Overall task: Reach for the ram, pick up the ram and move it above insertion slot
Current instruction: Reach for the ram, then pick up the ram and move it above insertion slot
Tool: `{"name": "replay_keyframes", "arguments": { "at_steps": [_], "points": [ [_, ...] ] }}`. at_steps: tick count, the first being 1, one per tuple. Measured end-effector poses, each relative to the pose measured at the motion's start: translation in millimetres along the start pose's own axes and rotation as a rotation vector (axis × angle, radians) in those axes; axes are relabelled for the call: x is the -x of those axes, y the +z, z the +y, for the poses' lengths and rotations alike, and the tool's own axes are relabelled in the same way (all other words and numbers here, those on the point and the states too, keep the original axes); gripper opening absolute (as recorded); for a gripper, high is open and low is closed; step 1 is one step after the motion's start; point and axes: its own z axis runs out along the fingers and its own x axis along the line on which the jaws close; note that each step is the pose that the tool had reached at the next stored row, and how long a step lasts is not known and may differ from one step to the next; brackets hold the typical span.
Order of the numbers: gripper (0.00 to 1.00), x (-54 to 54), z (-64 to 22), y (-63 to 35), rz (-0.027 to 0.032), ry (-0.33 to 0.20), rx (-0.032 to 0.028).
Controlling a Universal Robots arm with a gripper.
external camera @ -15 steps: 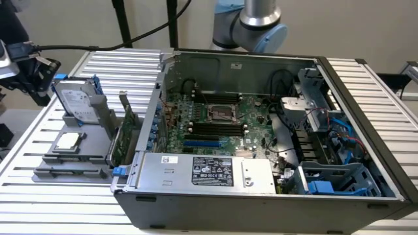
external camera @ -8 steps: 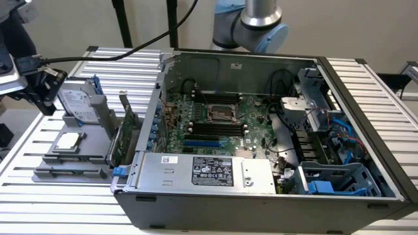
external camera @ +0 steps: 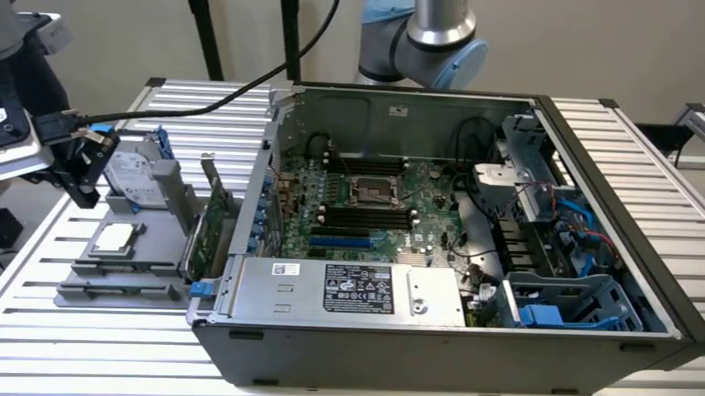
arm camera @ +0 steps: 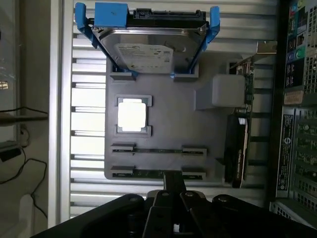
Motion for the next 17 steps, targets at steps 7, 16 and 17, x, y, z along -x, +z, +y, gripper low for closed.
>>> {"name": "replay_keyframes", "arguments": {
  "at_steps": [7,16,17],
  "points": [
    [0.11,-0.3,-13.5,2.1,-0.0041,-0.005,-0.0052],
    [0.11,-0.4,-18.1,2.5,-0.0039,-0.013,-0.0061],
    [0.11,-0.4,-18.1,2.5,-0.0039,-0.013,-0.0061]
  ]
}}
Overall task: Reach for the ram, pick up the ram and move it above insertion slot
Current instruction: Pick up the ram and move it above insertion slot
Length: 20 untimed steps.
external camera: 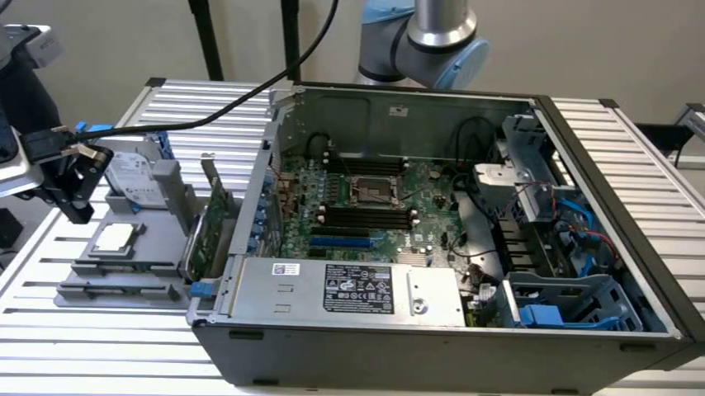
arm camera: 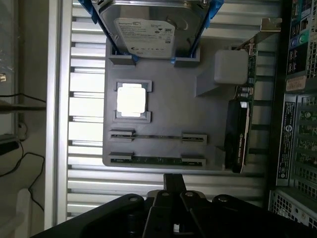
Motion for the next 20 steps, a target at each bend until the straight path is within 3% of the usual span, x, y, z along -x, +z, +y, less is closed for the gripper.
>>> {"name": "replay_keyframes", "arguments": {
  "at_steps": [9,20],
  "points": [
    [0.11,0.3,0.0,0.1,-0.0001,-0.001,0.0001],
    [0.11,0.4,0.0,1.1,0.0048,-0.194,0.0018]
  ]
}}
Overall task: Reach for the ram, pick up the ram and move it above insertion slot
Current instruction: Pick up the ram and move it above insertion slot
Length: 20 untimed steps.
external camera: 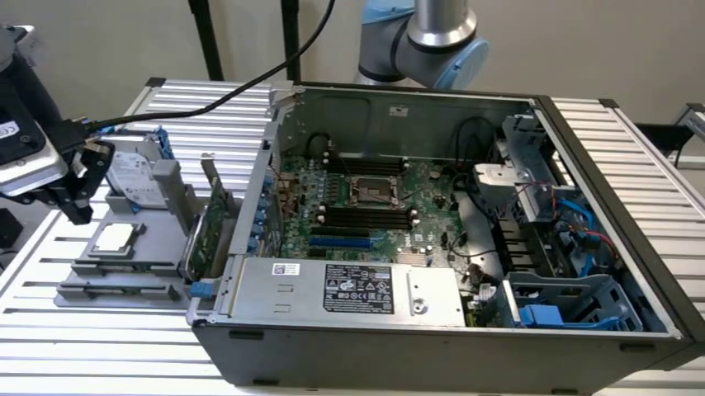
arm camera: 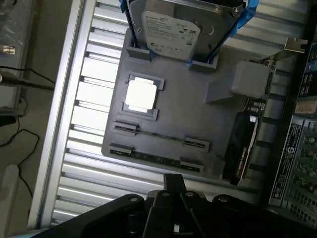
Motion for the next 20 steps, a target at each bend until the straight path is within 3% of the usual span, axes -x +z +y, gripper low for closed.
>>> {"name": "replay_keyframes", "arguments": {
  "at_steps": [20],
  "points": [
    [0.11,-0.1,-0.3,13.6,0.009,-0.363,0.0034]
  ]
}}
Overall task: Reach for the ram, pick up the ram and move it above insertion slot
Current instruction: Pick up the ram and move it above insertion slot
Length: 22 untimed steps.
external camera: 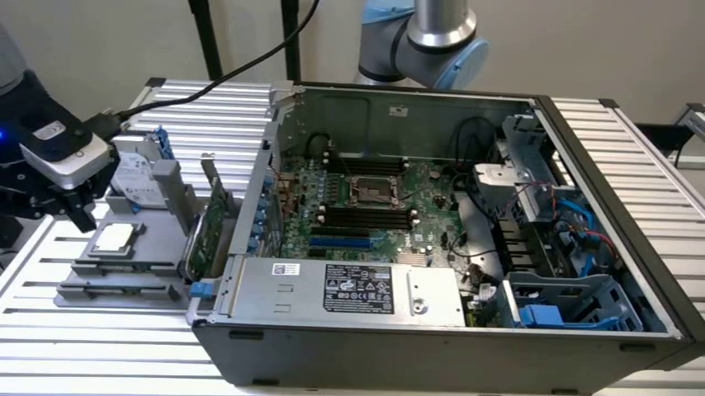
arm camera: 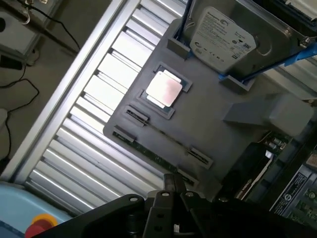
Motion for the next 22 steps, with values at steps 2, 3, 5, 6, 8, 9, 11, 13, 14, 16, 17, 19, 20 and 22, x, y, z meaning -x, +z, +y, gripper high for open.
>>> {"name": "replay_keyframes", "arguments": {
  "at_steps": [2,3,5,6,8,9,11,13,14,16,17,19,20,22],
  "points": [
    [0.11,0.0,0.0,1.8,0.0009,-0.036,0.0003],
    [0.11,0.0,-0.1,2.7,0.0013,-0.054,0.0005],
    [0.11,-0.1,-0.1,4.5,0.0023,-0.09,0.0008],
    [0.11,-0.1,-0.1,5.4,0.0028,-0.108,0.001],
    [0.11,-0.1,-0.2,7.4,0.0036,-0.146,0.0013],
    [0.11,-0.1,-0.2,8.3,0.0041,-0.163,0.0015],
    [0.11,-0.1,-0.2,10.1,0.005,-0.2,0.0018],
    [0.11,-0.1,-0.3,11.9,0.0059,-0.237,0.0022],
    [0.11,-0.1,-0.3,12.8,0.0063,-0.255,0.0023],
    [0.11,-0.2,-0.4,14.4,0.0073,-0.29,0.0027],
    [0.11,-0.2,-0.4,15.3,0.0077,-0.308,0.0028],
    [0.11,-0.2,-0.4,17.0,0.0086,-0.345,0.0032],
    [0.11,-0.2,-0.4,17.9,0.0091,-0.364,0.0033],
    [0.11,-0.2,-0.5,19.5,0.01,-0.4,0.0037]
  ]
}}
